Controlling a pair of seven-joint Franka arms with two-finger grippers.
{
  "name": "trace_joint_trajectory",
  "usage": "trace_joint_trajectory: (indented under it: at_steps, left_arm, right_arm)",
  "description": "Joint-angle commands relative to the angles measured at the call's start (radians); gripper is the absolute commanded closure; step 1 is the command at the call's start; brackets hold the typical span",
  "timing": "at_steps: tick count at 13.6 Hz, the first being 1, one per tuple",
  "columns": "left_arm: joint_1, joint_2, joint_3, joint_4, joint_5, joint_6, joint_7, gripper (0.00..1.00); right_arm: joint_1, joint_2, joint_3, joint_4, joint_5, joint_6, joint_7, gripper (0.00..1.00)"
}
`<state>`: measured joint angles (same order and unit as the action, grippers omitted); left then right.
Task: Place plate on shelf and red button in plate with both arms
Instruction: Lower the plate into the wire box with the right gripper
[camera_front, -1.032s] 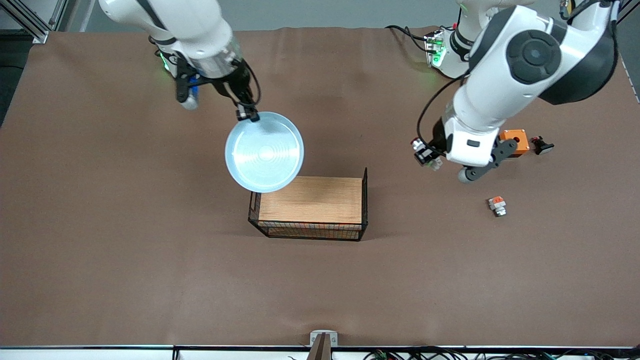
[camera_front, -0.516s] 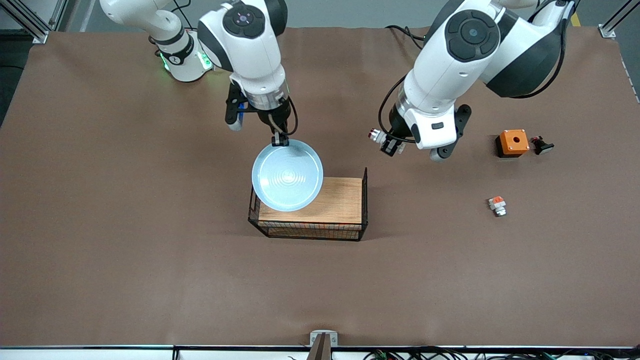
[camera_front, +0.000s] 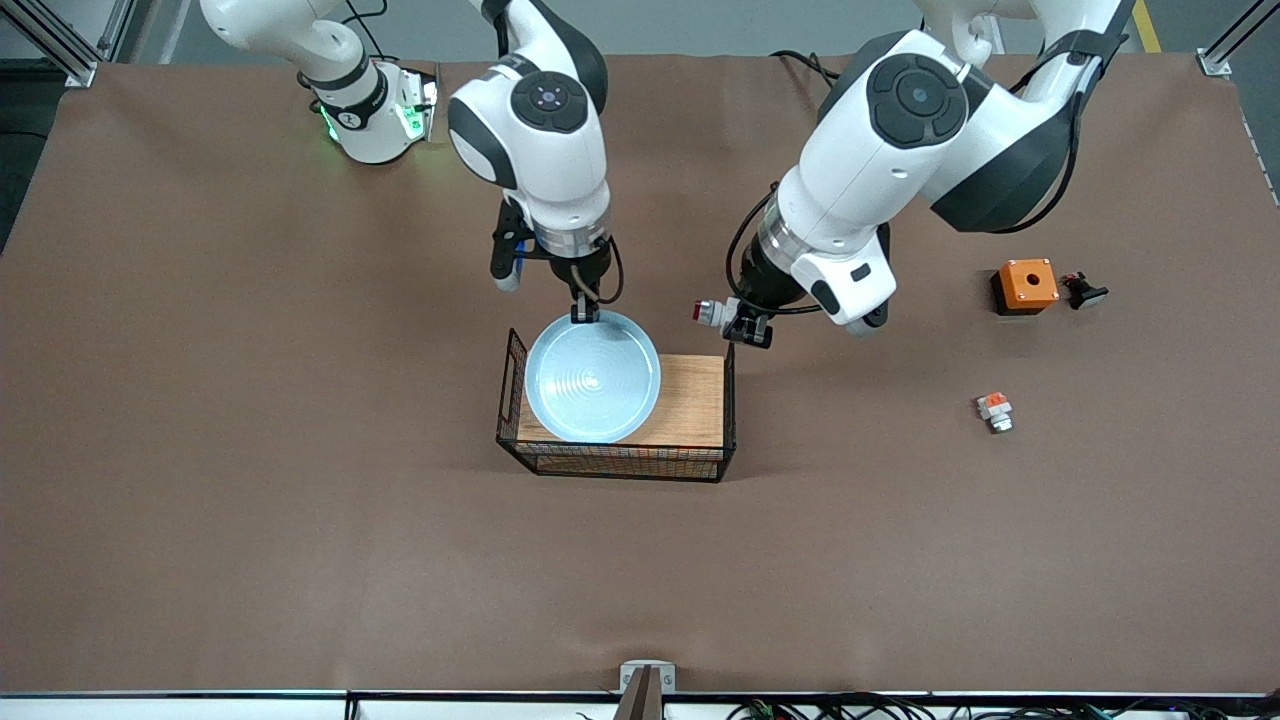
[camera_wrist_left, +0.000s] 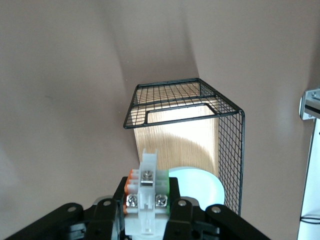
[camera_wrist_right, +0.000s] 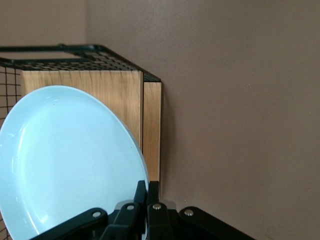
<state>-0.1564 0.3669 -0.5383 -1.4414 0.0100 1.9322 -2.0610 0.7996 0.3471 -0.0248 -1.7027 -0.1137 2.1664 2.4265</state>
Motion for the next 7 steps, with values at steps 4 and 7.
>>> trace_joint_trajectory:
  at_steps: [4, 7]
  left_arm:
    - [-0.011, 0.030, 0.006, 0.030, 0.036, 0.011, -0.073, 0.82]
    - [-0.009, 0.035, 0.009, 0.030, 0.034, 0.014, -0.073, 0.82]
  right_arm:
    - [0.039, 0.082, -0.014, 0.081, -0.069, -0.008, 0.086, 1.00]
    - [0.039, 0.095, -0.014, 0.089, -0.081, -0.008, 0.089, 0.98]
